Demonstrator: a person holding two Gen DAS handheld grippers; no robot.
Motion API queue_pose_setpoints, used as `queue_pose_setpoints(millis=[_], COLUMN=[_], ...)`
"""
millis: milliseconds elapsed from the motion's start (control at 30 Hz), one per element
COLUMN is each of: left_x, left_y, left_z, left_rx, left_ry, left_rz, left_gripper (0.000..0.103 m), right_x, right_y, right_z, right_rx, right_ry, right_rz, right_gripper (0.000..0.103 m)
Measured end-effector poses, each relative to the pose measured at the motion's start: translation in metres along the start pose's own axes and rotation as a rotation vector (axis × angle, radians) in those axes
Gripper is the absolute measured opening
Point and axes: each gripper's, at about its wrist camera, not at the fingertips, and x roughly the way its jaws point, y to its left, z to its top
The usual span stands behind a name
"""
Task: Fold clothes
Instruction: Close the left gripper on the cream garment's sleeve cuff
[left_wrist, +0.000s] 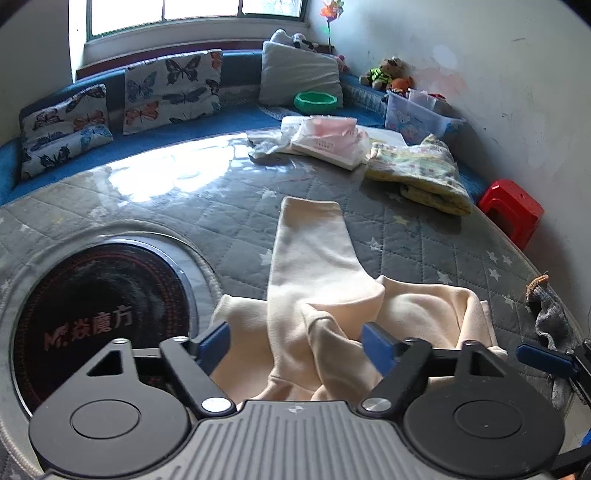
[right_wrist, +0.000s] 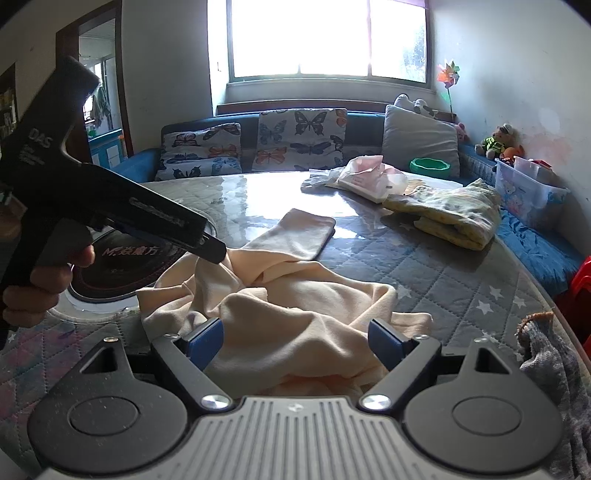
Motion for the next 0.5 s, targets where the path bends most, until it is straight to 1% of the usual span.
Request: queue_pose_setpoints(millis=[33,67,100,133,167,200,233,300,400,500], left_x=[0.003,0.004,0.006,0.008,0.009,0.011,0.011,0.011,0.007,0.001], left_y=[-0.001,-0.002,-0.004,-0.005,-0.006,-0.007,-0.007,-0.007,-0.009,-0.009], left_z=[0.000,0.000,0.000,-0.001,-0.001,-0.001,-0.002,-0.002,-0.004,-0.005], left_rx=[0.000,0.002,0.007,0.012,0.017,0.017,0.017,0.018,0.032,0.041], left_ry=[0.006,0.011,0.014,0.017,0.020,0.022,0.024,0.024,0.005,-0.017], left_rz=[-0.003,-0.006,-0.008,-0.009,-0.010,-0.011,-0.017,-0.029,-0.040,-0.055], left_gripper=[0.071,0.069,0.064,0.056,0.053,0.047,0.038,0.028,0.018,0.013], right_x=[0.000,0.000,0.000,-0.001,-0.001,-0.001,-0.001,-0.001,-0.001,-0.002], right_y=[0.000,-0.002,-0.003,-0.004,-0.005,-0.006,-0.006,-0.006,-0.007,-0.007], right_z=[0.000,0.000,-0.001,-0.001,-0.001,-0.002,-0.002,-0.003,-0.003,-0.004], right_rx=[0.001,0.001,0.002,0.003,0.004,0.005,0.006,0.008,0.012,0.016], right_ry=[0.000,0.000,0.000,-0.001,0.000,0.001,0.001,0.002,0.001,-0.001], right_rz=[-0.001,-0.002,-0.004,-0.005,-0.005,-0.006,-0.006,-0.005,-0.005,-0.005], right_gripper=[0.087,0.087,0.087,0.087,0.087,0.087,0.087,0.087,0.087,0.087])
